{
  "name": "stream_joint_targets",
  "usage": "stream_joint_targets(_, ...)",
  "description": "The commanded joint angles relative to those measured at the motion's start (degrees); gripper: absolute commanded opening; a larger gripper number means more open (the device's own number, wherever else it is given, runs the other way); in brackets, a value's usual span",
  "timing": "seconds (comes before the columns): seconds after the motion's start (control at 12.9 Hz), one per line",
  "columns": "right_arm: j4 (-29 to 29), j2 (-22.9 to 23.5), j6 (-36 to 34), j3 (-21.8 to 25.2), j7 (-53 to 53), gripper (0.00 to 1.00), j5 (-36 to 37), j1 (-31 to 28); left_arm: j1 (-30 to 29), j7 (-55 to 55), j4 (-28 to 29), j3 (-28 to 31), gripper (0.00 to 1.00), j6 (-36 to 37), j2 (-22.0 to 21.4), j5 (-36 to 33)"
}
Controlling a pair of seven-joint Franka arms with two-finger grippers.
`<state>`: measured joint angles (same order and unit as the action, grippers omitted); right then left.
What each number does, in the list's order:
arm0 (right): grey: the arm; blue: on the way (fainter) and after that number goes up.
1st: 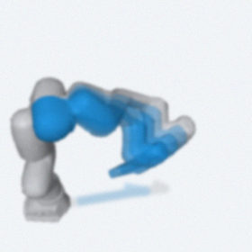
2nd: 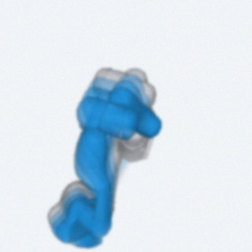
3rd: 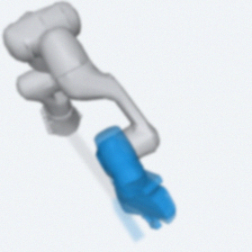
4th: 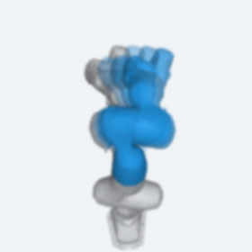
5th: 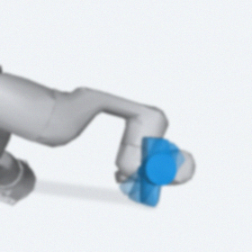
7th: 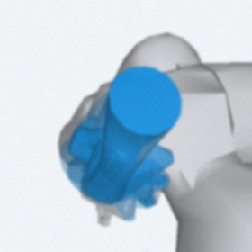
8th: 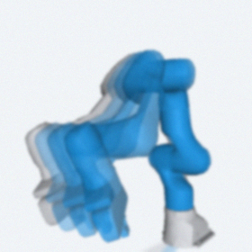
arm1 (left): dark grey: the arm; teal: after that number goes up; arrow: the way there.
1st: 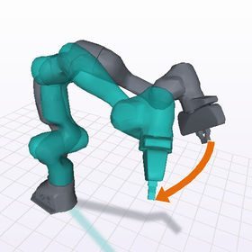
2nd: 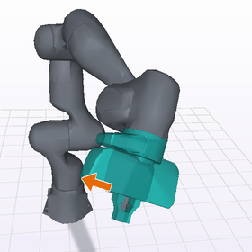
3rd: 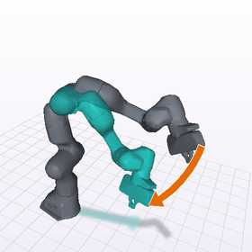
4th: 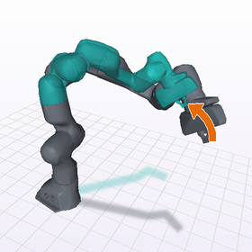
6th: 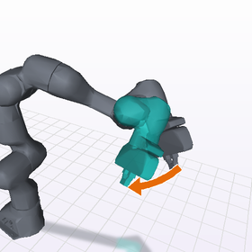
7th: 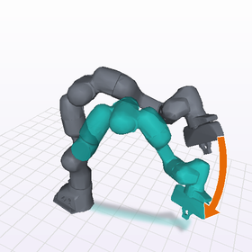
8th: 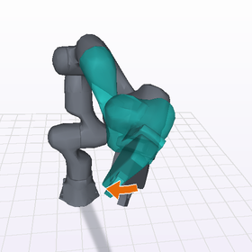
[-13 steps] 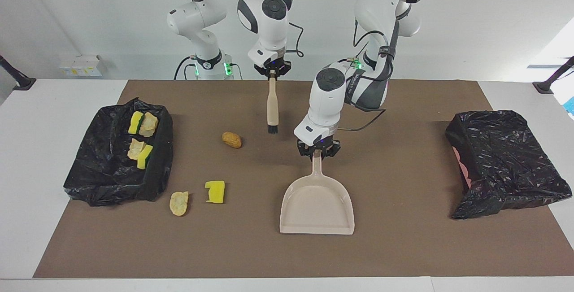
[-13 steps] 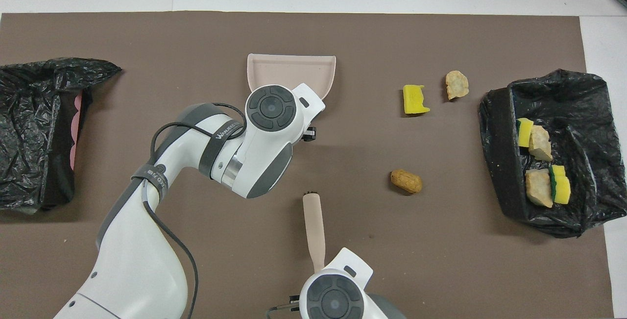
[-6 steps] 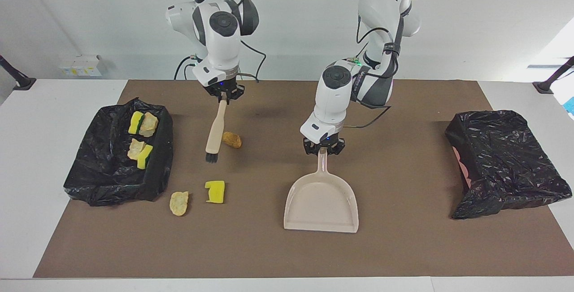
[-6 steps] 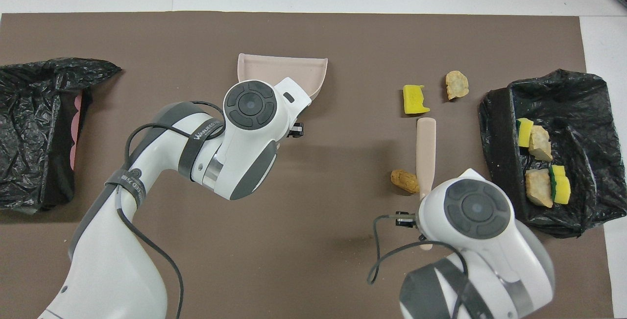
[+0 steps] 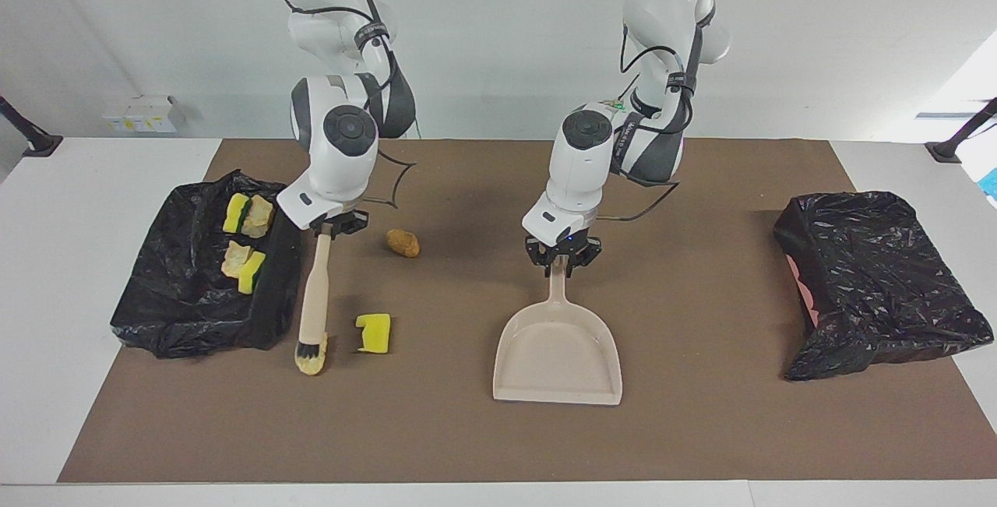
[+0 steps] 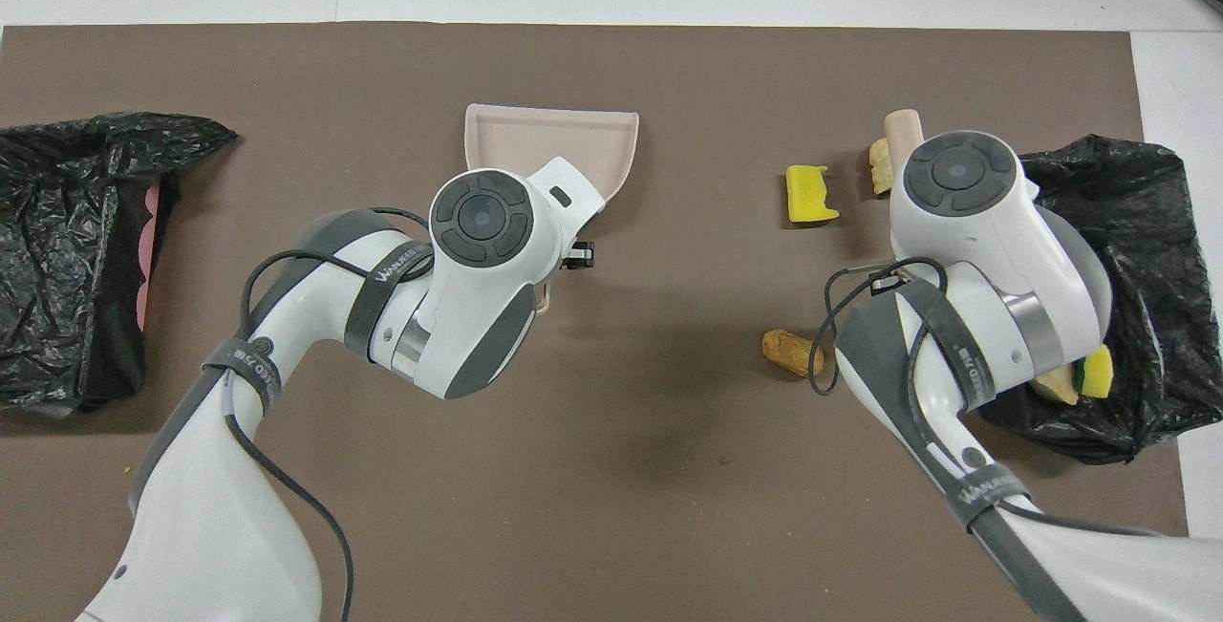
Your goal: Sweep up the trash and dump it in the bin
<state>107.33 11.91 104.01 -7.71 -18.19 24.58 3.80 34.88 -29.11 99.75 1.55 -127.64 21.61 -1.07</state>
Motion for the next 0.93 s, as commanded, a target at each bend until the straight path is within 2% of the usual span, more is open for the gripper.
stream_joint_targets(0.0, -5.19, 4.95, -2.15, -0.73, 3.68, 0.00, 3.19, -1.77, -0.16, 0.46, 2.72, -0.14, 0.39, -1.56, -1.75, 0.37)
stream_joint_targets(0.31, -7.39, 8.48, -1.27, -0.73, 3.87, 0.00, 5.57, -3.44, -0.16, 0.45, 2.90, -0.23, 0.39, -0.86, -1.83, 1.33)
stream_joint_targets(0.39, -7.39, 8.48, -1.18, -0.73, 3.96, 0.00, 5.92, -4.05, -0.16, 0.45, 2.90, -0.23, 0.34, -0.86, -1.83, 1.33)
stream_joint_targets(0.46, -7.31, 8.57, -1.09, -0.82, 3.87, 0.00, 5.92, -4.06, -0.16, 0.54, 2.90, -0.23, 0.09, -0.86, -1.83, 1.33)
stream_joint_targets(0.54, -7.22, 8.65, -0.65, -0.82, 3.96, 0.00, 5.14, -4.15, -0.25, 0.63, 2.73, -0.23, 0.00, -0.86, -1.75, 1.42)
stream_joint_targets(0.7, -6.43, 8.74, -1.61, -0.91, 3.96, 0.00, 3.21, -3.63, -0.51, 2.20, 2.20, -0.14, 0.00, -0.16, -1.75, 1.42)
stream_joint_targets(0.85, -5.03, 8.13, -2.67, -1.26, 6.84, 0.00, -0.99, -3.01, -1.30, 8.76, 1.41, 0.38, 0.00, 0.55, -2.53, 1.33)
